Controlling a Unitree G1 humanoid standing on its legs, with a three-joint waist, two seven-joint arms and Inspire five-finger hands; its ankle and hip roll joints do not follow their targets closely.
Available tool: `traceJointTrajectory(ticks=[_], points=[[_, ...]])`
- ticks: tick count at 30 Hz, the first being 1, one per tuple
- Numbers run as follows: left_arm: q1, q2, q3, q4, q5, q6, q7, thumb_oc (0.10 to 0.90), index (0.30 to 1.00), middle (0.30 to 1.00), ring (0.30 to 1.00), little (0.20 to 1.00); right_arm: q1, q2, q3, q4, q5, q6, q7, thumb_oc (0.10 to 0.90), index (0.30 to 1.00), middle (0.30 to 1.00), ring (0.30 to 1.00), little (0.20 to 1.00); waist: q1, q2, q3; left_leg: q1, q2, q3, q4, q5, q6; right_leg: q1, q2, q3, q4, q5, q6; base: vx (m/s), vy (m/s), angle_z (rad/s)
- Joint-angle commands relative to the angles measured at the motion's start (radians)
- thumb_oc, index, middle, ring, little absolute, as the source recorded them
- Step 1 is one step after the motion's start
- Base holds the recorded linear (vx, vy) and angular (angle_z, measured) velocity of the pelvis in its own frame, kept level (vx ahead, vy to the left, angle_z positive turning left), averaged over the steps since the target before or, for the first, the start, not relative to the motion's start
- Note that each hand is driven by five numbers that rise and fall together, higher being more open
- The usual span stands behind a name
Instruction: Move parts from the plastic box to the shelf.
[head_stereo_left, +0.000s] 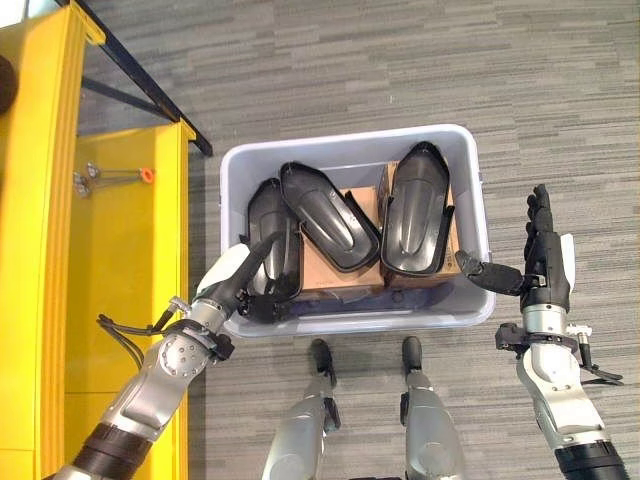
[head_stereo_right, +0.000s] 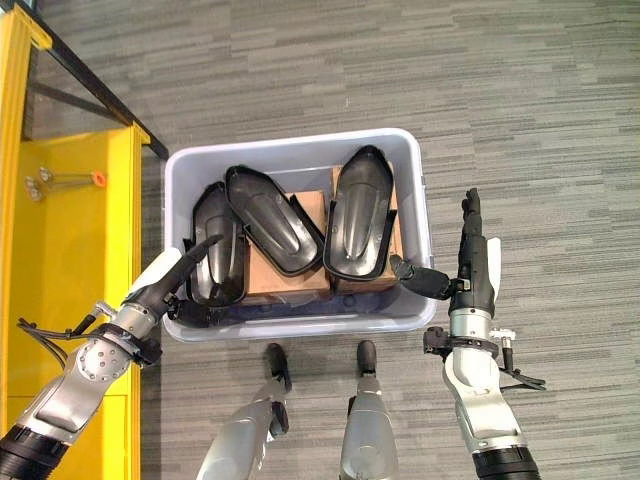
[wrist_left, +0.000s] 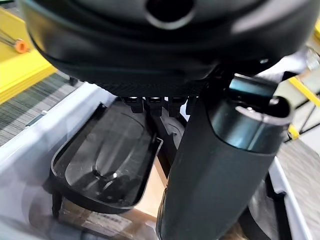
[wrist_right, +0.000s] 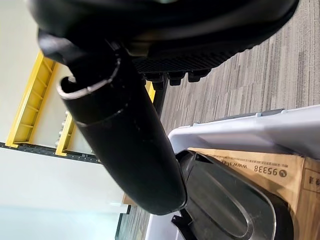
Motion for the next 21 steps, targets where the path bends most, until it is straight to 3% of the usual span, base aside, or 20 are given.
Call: traceJointTrajectory(ticks=[1, 6, 7, 8, 9, 10, 13, 15, 21], points=[[-0.032, 0.019, 0.042, -0.007, 0.004, -0.028, 0.112, 0.900, 1.000, 1.000, 1.000, 1.000, -0.055, -0.036, -0.041, -0.072, -0.048, -0.125, -0.042, 0.900, 1.000, 1.000, 1.000, 1.000, -0.009, -0.012, -0.046, -0.040, 0.008, -0.054, 0.169, -0.127, -0.008, -0.044, 0.017, -0.006, 0.182, -0.120, -0.035, -0.04, 0.038, -0.04], [-0.029, -0.005, 0.062, -0.004, 0.077, -0.019, 0.243, 0.900, 1.000, 1.000, 1.000, 1.000, -0.052, -0.032, -0.043, -0.073, -0.049, -0.123, -0.030, 0.900, 1.000, 1.000, 1.000, 1.000, -0.010, -0.016, -0.037, -0.048, 0.009, -0.049, 0.172, -0.128, -0.006, -0.061, 0.023, 0.000, 0.187, -0.119, -0.042, -0.02, 0.002, -0.09], [-0.024, -0.011, 0.075, -0.004, 0.094, -0.022, 0.320, 0.900, 1.000, 1.000, 1.000, 1.000, -0.051, -0.029, -0.040, -0.074, -0.048, -0.126, -0.033, 0.900, 1.000, 1.000, 1.000, 1.000, -0.008, -0.019, -0.037, -0.046, 0.009, -0.049, 0.170, -0.128, -0.005, -0.060, 0.023, 0.001, 0.185, -0.119, -0.042, 0.01, -0.056, -0.03], [-0.010, -0.035, 0.128, -0.005, 0.086, -0.057, 0.497, 0.900, 1.000, 1.000, 1.000, 1.000, -0.038, -0.017, -0.035, -0.079, -0.050, -0.131, -0.040, 0.900, 1.000, 1.000, 1.000, 1.000, -0.003, -0.025, -0.042, -0.036, 0.007, -0.050, 0.165, -0.132, -0.003, -0.053, 0.023, 0.000, 0.179, -0.121, -0.043, 0.03, -0.079, -0.02], [0.011, -0.064, 0.193, -0.011, 0.088, -0.128, 0.590, 0.900, 1.000, 1.000, 1.000, 1.000, -0.017, 0.003, -0.034, -0.086, -0.065, -0.134, -0.042, 0.900, 1.000, 1.000, 1.000, 1.000, 0.001, -0.028, -0.049, -0.026, 0.004, -0.052, 0.157, -0.132, -0.002, -0.043, 0.023, 0.000, 0.170, -0.121, -0.044, 0.04, -0.068, -0.02], [0.015, -0.067, 0.201, -0.013, 0.090, -0.144, 0.610, 0.900, 1.000, 1.000, 1.000, 1.000, -0.015, 0.005, -0.034, -0.087, -0.068, -0.135, -0.042, 0.900, 1.000, 1.000, 1.000, 1.000, 0.001, -0.029, -0.050, -0.024, 0.004, -0.053, 0.156, -0.131, -0.003, -0.042, 0.023, 0.000, 0.168, -0.121, -0.045, 0.03, -0.045, -0.02], [0.051, -0.137, 0.283, -0.064, 0.100, -0.278, 0.747, 0.900, 1.000, 1.000, 1.000, 1.000, 0.006, 0.030, -0.025, -0.102, -0.097, -0.135, -0.060, 0.900, 1.000, 1.000, 1.000, 1.000, 0.014, -0.034, -0.062, -0.009, -0.001, -0.061, 0.141, -0.130, -0.004, -0.027, 0.022, -0.005, 0.155, -0.118, -0.047, 0.02, -0.057, -0.01], [0.058, -0.182, 0.316, -0.091, 0.073, -0.401, 0.819, 0.900, 1.000, 1.000, 1.000, 1.000, 0.009, 0.041, -0.008, -0.103, -0.110, -0.134, -0.075, 0.900, 1.000, 1.000, 1.000, 1.000, 0.024, -0.041, -0.069, -0.005, -0.003, -0.066, 0.133, -0.130, -0.004, -0.017, 0.022, -0.010, 0.145, -0.115, -0.048, 0.01, -0.070, 0.03], [0.056, -0.318, 0.346, -0.211, -0.187, -0.733, 0.753, 0.900, 1.000, 1.000, 1.000, 1.000, 0.008, 0.088, 0.049, -0.103, -0.089, -0.112, -0.040, 0.900, 1.000, 1.000, 1.000, 1.000, 0.049, -0.071, -0.077, 0.007, -0.005, -0.079, 0.114, -0.132, -0.004, 0.003, 0.031, -0.016, 0.127, -0.110, -0.048, 0.00, -0.097, 0.07]])
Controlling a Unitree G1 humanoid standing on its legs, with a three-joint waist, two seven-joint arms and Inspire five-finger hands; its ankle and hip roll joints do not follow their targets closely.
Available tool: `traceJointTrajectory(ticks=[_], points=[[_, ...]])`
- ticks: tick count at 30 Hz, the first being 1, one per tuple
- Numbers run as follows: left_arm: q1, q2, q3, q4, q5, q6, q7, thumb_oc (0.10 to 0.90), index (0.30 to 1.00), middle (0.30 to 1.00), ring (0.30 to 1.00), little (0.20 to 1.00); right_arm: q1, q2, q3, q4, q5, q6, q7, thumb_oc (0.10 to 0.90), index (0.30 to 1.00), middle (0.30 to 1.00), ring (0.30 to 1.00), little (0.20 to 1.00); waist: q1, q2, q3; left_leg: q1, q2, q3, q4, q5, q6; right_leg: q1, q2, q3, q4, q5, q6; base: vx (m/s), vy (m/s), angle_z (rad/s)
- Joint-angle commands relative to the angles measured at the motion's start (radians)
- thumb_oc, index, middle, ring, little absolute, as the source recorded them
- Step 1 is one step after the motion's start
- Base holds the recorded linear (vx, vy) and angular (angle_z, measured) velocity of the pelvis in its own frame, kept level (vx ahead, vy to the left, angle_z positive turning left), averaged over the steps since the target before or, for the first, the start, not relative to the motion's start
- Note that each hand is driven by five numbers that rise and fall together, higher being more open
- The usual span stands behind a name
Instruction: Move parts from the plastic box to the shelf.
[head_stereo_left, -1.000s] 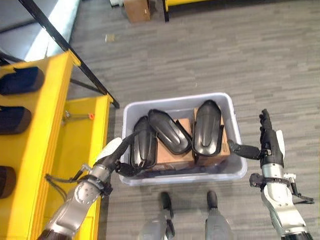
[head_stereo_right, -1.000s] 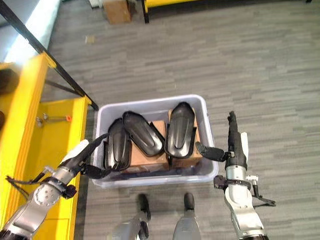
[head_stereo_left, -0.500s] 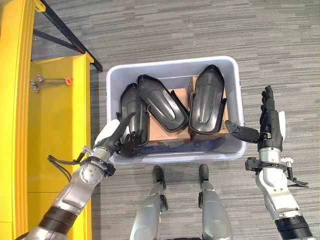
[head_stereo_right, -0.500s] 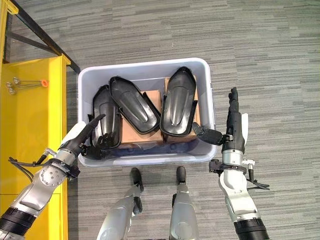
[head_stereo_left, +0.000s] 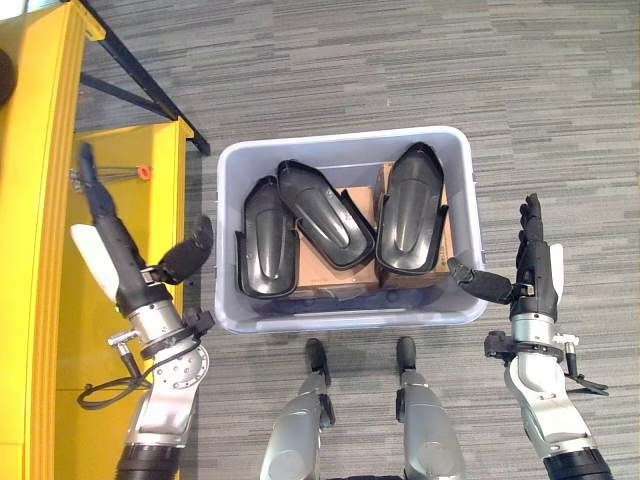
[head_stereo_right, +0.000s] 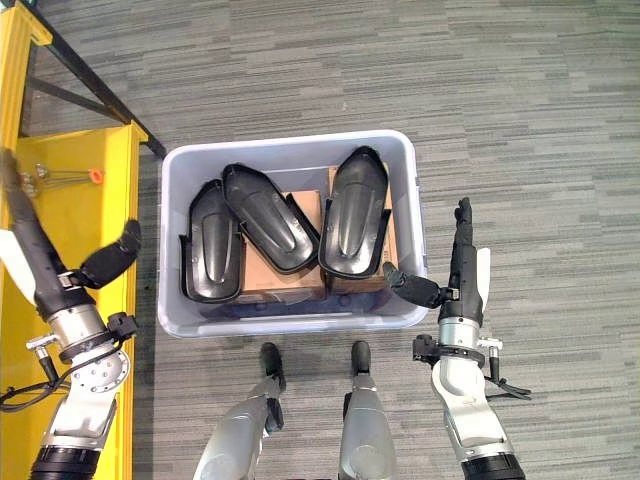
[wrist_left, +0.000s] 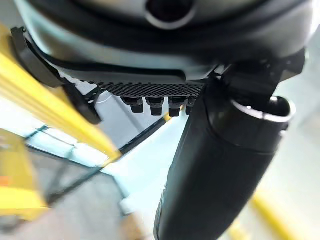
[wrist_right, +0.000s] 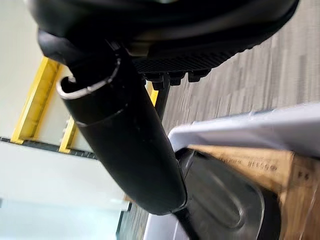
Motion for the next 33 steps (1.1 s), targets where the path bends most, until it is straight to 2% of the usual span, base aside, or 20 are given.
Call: traceJointTrajectory(ticks=[1, 3, 5, 7, 9, 13, 19, 26, 31, 33], points=[[-0.038, 0.041, 0.060, -0.098, -0.105, -0.309, 0.018, 0.900, 1.000, 1.000, 1.000, 1.000, -0.039, 0.026, 0.023, -0.094, -0.045, -0.097, -0.016, 0.900, 1.000, 1.000, 1.000, 1.000, 0.020, -0.062, -0.088, -0.030, -0.023, -0.078, 0.097, -0.116, 0.012, -0.022, 0.016, -0.026, 0.088, -0.086, -0.037, 0.00, -0.117, 0.08], [-0.051, 0.018, 0.065, -0.142, -0.165, -0.335, -0.028, 0.900, 1.000, 1.000, 1.000, 1.000, -0.043, 0.031, 0.053, -0.094, -0.093, -0.088, -0.031, 0.900, 1.000, 1.000, 1.000, 1.000, 0.026, -0.080, -0.088, -0.030, -0.023, -0.085, 0.097, -0.117, 0.012, -0.013, 0.023, -0.025, 0.079, -0.082, -0.038, -0.01, -0.139, -0.01], [-0.086, 0.021, 0.032, -0.189, -0.138, -0.292, -0.063, 0.900, 1.000, 1.000, 1.000, 1.000, -0.052, 0.024, 0.096, -0.098, -0.182, -0.055, -0.062, 0.900, 1.000, 1.000, 1.000, 1.000, 0.031, -0.103, -0.089, -0.025, -0.024, -0.093, 0.090, -0.121, 0.016, 0.001, 0.033, -0.023, 0.065, -0.076, -0.037, -0.01, -0.158, 0.08], [-0.091, 0.027, 0.025, -0.196, -0.151, -0.280, -0.079, 0.900, 1.000, 1.000, 1.000, 1.000, -0.058, 0.015, 0.103, -0.091, -0.227, -0.050, -0.049, 0.900, 1.000, 1.000, 1.000, 1.000, 0.034, -0.105, -0.089, -0.025, -0.027, -0.098, 0.089, -0.122, 0.016, 0.006, 0.034, -0.024, 0.060, -0.075, -0.037, 0.00, -0.062, 0.09], [-0.102, 0.037, 0.013, -0.198, -0.190, -0.274, -0.103, 0.900, 1.000, 1.000, 1.000, 1.000, -0.079, -0.015, 0.129, -0.088, -0.347, -0.026, -0.041, 0.900, 1.000, 1.000, 1.000, 1.000, 0.042, -0.109, -0.086, -0.025, -0.030, -0.104, 0.089, -0.122, 0.017, 0.013, 0.033, -0.028, 0.053, -0.071, -0.035, 0.00, -0.071, 0.10], [-0.121, 0.062, 0.003, -0.190, -0.220, -0.273, -0.155, 0.900, 1.000, 1.000, 1.000, 1.000, -0.128, -0.072, 0.150, -0.061, -0.393, 0.001, -0.038, 0.900, 1.000, 1.000, 1.000, 1.000, 0.062, -0.130, -0.085, -0.031, -0.032, -0.115, 0.096, -0.127, 0.017, 0.028, 0.035, -0.040, 0.036, -0.062, -0.032, 0.00, -0.136, 0.06], [-0.147, 0.078, -0.019, -0.168, -0.217, -0.248, -0.180, 0.900, 1.000, 1.000, 1.000, 1.000, -0.195, -0.103, 0.202, 0.050, -0.439, 0.058, -0.059, 0.900, 1.000, 1.000, 1.000, 1.000, 0.088, -0.143, -0.082, -0.041, -0.034, -0.129, 0.109, -0.131, 0.018, 0.038, 0.039, -0.053, 0.033, -0.061, -0.032, 0.00, -0.072, 0.06], [-0.175, 0.109, -0.030, -0.119, -0.193, -0.211, -0.183, 0.900, 1.000, 1.000, 1.000, 1.000, -0.274, -0.090, 0.276, 0.263, -0.459, 0.096, -0.058, 0.900, 1.000, 1.000, 1.000, 1.000, 0.122, -0.155, -0.070, -0.053, -0.038, -0.147, 0.118, -0.129, 0.024, 0.051, 0.041, -0.067, 0.026, -0.055, -0.032, 0.01, -0.082, 0.10], [-0.196, 0.135, -0.040, -0.098, -0.181, -0.195, -0.206, 0.900, 1.000, 1.000, 1.000, 1.000, -0.326, -0.077, 0.306, 0.359, -0.365, 0.117, -0.062, 0.900, 1.000, 1.000, 1.000, 1.000, 0.136, -0.163, -0.065, -0.060, -0.040, -0.151, 0.124, -0.131, 0.025, 0.052, 0.041, -0.072, 0.025, -0.054, -0.029, 0.01, -0.061, 0.10], [-0.212, 0.132, -0.046, -0.089, -0.187, -0.192, -0.222, 0.900, 1.000, 1.000, 1.000, 1.000, -0.350, -0.076, 0.321, 0.419, -0.348, 0.114, -0.063, 0.900, 1.000, 1.000, 1.000, 1.000, 0.141, -0.155, -0.059, -0.065, -0.040, -0.153, 0.124, -0.127, 0.025, 0.047, 0.042, -0.072, 0.029, -0.054, -0.033, -0.01, -0.007, 0.02]])
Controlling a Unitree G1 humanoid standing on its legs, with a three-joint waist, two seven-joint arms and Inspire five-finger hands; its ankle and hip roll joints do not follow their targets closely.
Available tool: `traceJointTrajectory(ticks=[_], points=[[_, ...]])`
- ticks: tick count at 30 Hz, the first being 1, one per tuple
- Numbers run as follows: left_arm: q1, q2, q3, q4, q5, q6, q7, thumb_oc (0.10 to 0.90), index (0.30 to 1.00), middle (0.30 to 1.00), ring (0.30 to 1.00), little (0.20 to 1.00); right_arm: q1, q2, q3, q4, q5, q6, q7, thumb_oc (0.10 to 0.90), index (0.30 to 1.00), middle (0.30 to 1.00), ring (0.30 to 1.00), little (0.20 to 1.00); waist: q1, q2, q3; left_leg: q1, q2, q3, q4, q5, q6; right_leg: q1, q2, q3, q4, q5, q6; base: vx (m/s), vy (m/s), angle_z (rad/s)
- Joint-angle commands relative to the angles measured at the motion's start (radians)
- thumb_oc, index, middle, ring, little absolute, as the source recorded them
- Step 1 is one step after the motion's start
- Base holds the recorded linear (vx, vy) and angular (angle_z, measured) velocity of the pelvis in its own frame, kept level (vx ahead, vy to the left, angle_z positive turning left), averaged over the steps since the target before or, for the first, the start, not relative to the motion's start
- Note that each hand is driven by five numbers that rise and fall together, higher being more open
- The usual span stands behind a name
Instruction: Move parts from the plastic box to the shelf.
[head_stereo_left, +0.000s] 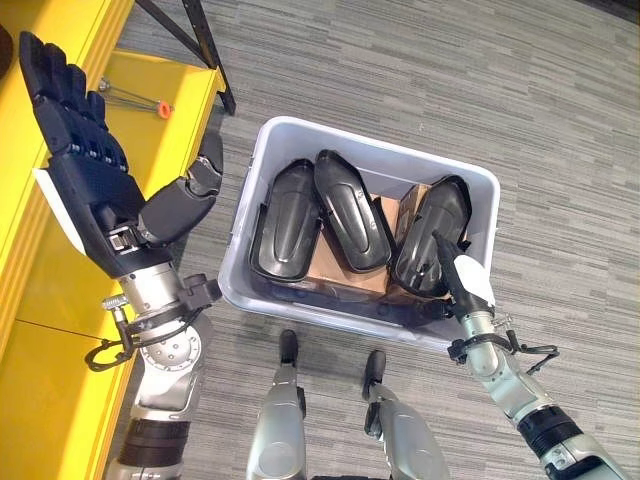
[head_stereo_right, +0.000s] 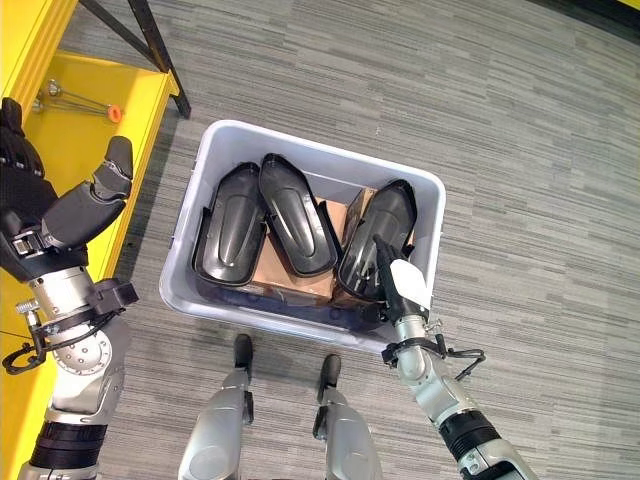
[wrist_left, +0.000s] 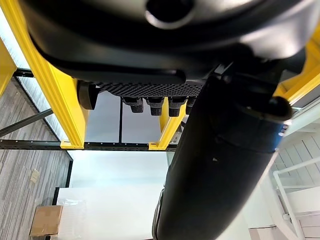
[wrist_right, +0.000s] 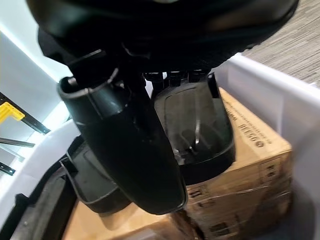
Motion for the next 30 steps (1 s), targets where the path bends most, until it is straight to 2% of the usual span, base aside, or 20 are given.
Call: traceJointTrajectory(ticks=[1, 3, 4, 5, 6, 10, 18, 21, 30], points=[[-0.091, 0.052, -0.002, -0.034, 0.057, -0.059, -0.047, 0.900, 1.000, 1.000, 1.000, 1.000, -0.091, -0.022, 0.013, 0.018, 0.055, -0.031, -0.057, 0.900, 1.000, 1.000, 1.000, 1.000, 0.006, 0.002, -0.055, -0.033, -0.066, -0.057, 0.084, -0.120, 0.043, -0.029, 0.009, 0.021, 0.105, -0.069, -0.013, 0.00, 0.052, 0.02], [-0.104, 0.054, -0.015, -0.027, 0.061, -0.057, -0.050, 0.900, 1.000, 1.000, 1.000, 1.000, -0.116, -0.026, 0.015, 0.056, 0.058, -0.015, -0.041, 0.900, 1.000, 1.000, 1.000, 1.000, 0.004, 0.016, -0.051, -0.031, -0.067, -0.058, 0.087, -0.119, 0.042, -0.032, 0.007, 0.021, 0.114, -0.072, -0.014, 0.00, 0.054, 0.02], [-0.117, 0.058, -0.020, -0.025, 0.095, -0.051, -0.027, 0.900, 1.000, 1.000, 1.000, 1.000, -0.126, -0.025, 0.021, 0.081, 0.084, -0.007, -0.046, 0.900, 1.000, 1.000, 1.000, 1.000, 0.005, 0.023, -0.047, -0.031, -0.070, -0.059, 0.084, -0.117, 0.043, -0.033, 0.005, 0.020, 0.114, -0.072, -0.013, -0.01, 0.045, 0.02], [-0.127, 0.065, -0.029, -0.023, 0.192, -0.055, 0.022, 0.900, 1.000, 1.000, 1.000, 1.000, -0.128, -0.019, 0.020, 0.103, 0.117, -0.005, -0.068, 0.900, 1.000, 1.000, 1.000, 1.000, 0.003, 0.027, -0.047, -0.030, -0.071, -0.058, 0.082, -0.116, 0.044, -0.036, 0.003, 0.021, 0.115, -0.071, -0.014, -0.01, 0.046, 0.01], [-0.128, 0.068, -0.035, -0.023, 0.203, -0.057, 0.030, 0.900, 1.000, 1.000, 1.000, 1.000, -0.126, -0.017, 0.015, 0.115, 0.118, -0.008, -0.070, 0.900, 1.000, 1.000, 1.000, 1.000, 0.002, 0.030, -0.046, -0.032, -0.071, -0.057, 0.085, -0.117, 0.045, -0.039, 0.002, 0.020, 0.120, -0.072, -0.015, 0.00, 0.045, 0.00], [-0.144, 0.075, -0.050, -0.014, 0.186, -0.043, 0.027, 0.900, 1.000, 1.000, 1.000, 1.000, -0.144, -0.021, 0.012, 0.165, 0.103, -0.005, -0.071, 0.900, 1.000, 1.000, 1.000, 1.000, -0.002, 0.047, -0.042, -0.037, -0.071, -0.057, 0.094, -0.117, 0.043, -0.054, 0.000, 0.018, 0.135, -0.075, -0.018, 0.00, 0.050, -0.01], [-0.180, 0.074, -0.084, 0.023, 0.146, -0.017, 0.027, 0.900, 1.000, 1.000, 1.000, 1.000, -0.236, -0.028, 0.040, 0.283, 0.082, 0.022, -0.054, 0.900, 1.000, 1.000, 1.000, 1.000, 0.005, 0.064, -0.022, -0.065, -0.074, -0.064, 0.121, -0.114, 0.043, -0.090, -0.001, 0.010, 0.175, -0.082, -0.023, 0.00, 0.000, 0.00], [-0.181, 0.069, -0.098, 0.026, 0.143, -0.023, -0.008, 0.900, 1.000, 1.000, 1.000, 1.000, -0.267, -0.034, 0.060, 0.310, 0.044, 0.049, -0.055, 0.900, 1.000, 1.000, 1.000, 1.000, 0.009, 0.075, -0.012, -0.074, -0.078, -0.066, 0.126, -0.110, 0.045, -0.105, -0.002, 0.007, 0.192, -0.085, -0.026, -0.01, -0.004, 0.01], [-0.194, 0.057, -0.126, 0.035, 0.125, -0.023, -0.003, 0.900, 1.000, 1.000, 1.000, 1.000, -0.358, -0.049, 0.098, 0.404, 0.017, 0.079, -0.031, 0.900, 1.000, 1.000, 1.000, 1.000, 0.019, 0.101, -0.001, -0.101, -0.083, -0.070, 0.136, -0.100, 0.047, -0.147, -0.007, 0.000, 0.229, -0.093, -0.029, 0.00, 0.000, 0.00]])
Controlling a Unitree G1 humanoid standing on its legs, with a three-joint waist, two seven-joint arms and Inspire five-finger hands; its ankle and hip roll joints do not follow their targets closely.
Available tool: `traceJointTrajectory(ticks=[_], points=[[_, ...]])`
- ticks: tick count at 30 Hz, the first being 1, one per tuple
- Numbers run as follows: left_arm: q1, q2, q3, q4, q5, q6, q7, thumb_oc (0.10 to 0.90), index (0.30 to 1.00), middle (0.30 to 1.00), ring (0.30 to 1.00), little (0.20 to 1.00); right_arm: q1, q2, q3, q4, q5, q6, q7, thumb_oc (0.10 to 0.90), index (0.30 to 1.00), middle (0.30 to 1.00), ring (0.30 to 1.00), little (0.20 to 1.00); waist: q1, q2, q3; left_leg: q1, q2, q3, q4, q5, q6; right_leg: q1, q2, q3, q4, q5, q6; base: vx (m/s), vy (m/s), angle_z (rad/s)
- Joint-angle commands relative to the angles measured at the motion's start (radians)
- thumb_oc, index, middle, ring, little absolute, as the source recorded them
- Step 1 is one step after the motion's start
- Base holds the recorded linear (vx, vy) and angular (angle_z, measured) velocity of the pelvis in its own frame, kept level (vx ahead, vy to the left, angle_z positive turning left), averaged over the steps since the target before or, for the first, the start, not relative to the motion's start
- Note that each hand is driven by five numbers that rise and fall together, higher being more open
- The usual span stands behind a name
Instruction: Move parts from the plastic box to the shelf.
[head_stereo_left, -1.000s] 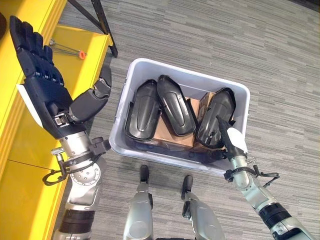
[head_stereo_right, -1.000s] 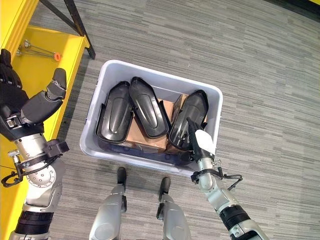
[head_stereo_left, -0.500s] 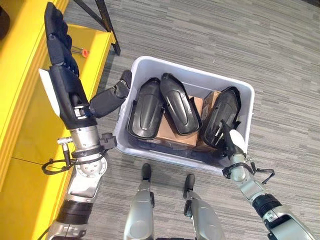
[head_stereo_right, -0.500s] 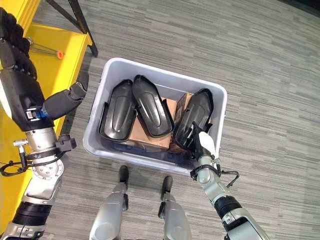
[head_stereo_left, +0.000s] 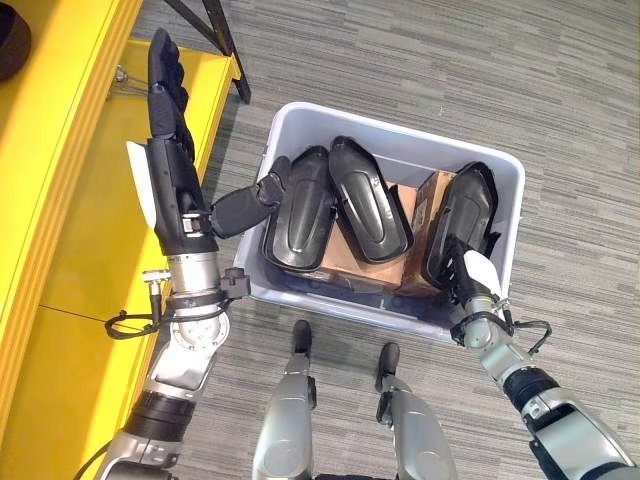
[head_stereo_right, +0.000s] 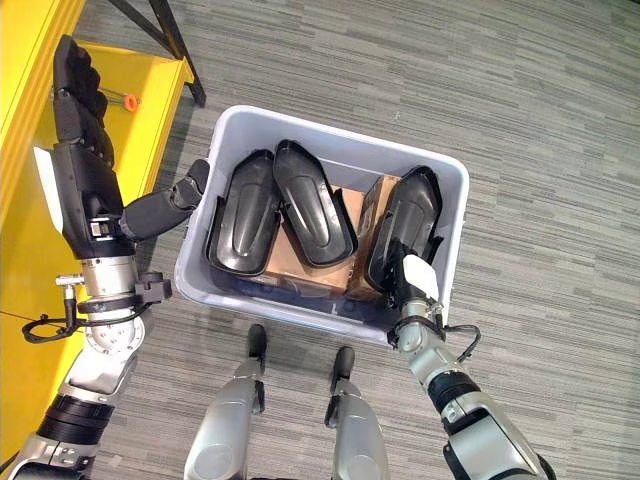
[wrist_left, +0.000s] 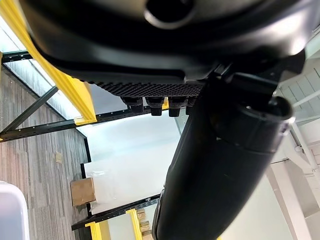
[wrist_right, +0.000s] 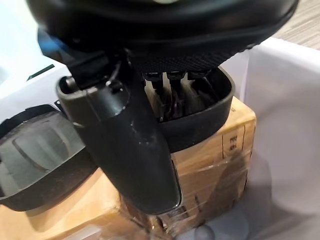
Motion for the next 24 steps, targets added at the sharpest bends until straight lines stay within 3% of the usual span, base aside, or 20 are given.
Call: traceJointTrajectory(ticks=[1, 13, 20, 24], points=[[-0.080, -0.009, 0.025, -0.103, -0.018, -0.064, 0.014, 0.900, 1.000, 1.000, 1.000, 1.000, -0.107, -0.074, 0.028, 0.008, -0.047, -0.013, -0.015, 0.900, 1.000, 1.000, 1.000, 1.000, 0.000, 0.043, -0.013, -0.034, -0.066, -0.069, 0.092, -0.097, 0.034, -0.051, 0.020, -0.004, 0.122, -0.059, -0.030, 0.00, 0.000, 0.00], [-0.079, -0.024, 0.009, -0.099, -0.028, -0.057, 0.016, 0.900, 1.000, 1.000, 1.000, 1.000, -0.162, -0.064, 0.083, 0.051, -0.088, 0.020, 0.030, 0.900, 1.000, 1.000, 1.000, 1.000, 0.006, 0.064, -0.013, -0.071, -0.066, -0.068, 0.102, -0.086, 0.034, -0.104, 0.014, -0.007, 0.161, -0.064, -0.031, 0.00, 0.000, 0.00], [-0.089, -0.033, -0.015, -0.084, -0.030, -0.048, 0.044, 0.900, 1.000, 1.000, 1.000, 1.000, -0.207, -0.048, 0.082, 0.173, -0.101, 0.035, 0.024, 0.900, 1.000, 1.000, 1.000, 1.000, 0.010, 0.102, -0.013, -0.136, -0.072, -0.065, 0.118, -0.070, 0.037, -0.188, 0.009, -0.007, 0.215, -0.074, -0.034, -0.02, 0.008, -0.01], [-0.093, -0.034, -0.022, -0.079, -0.036, -0.048, 0.041, 0.900, 1.000, 1.000, 1.000, 1.000, -0.221, -0.048, 0.084, 0.192, -0.110, 0.035, 0.023, 0.900, 1.000, 1.000, 1.000, 1.000, 0.011, 0.110, -0.013, -0.160, -0.072, -0.064, 0.126, -0.069, 0.038, -0.216, 0.008, -0.007, 0.230, -0.075, -0.035, -0.02, 0.005, -0.01]])
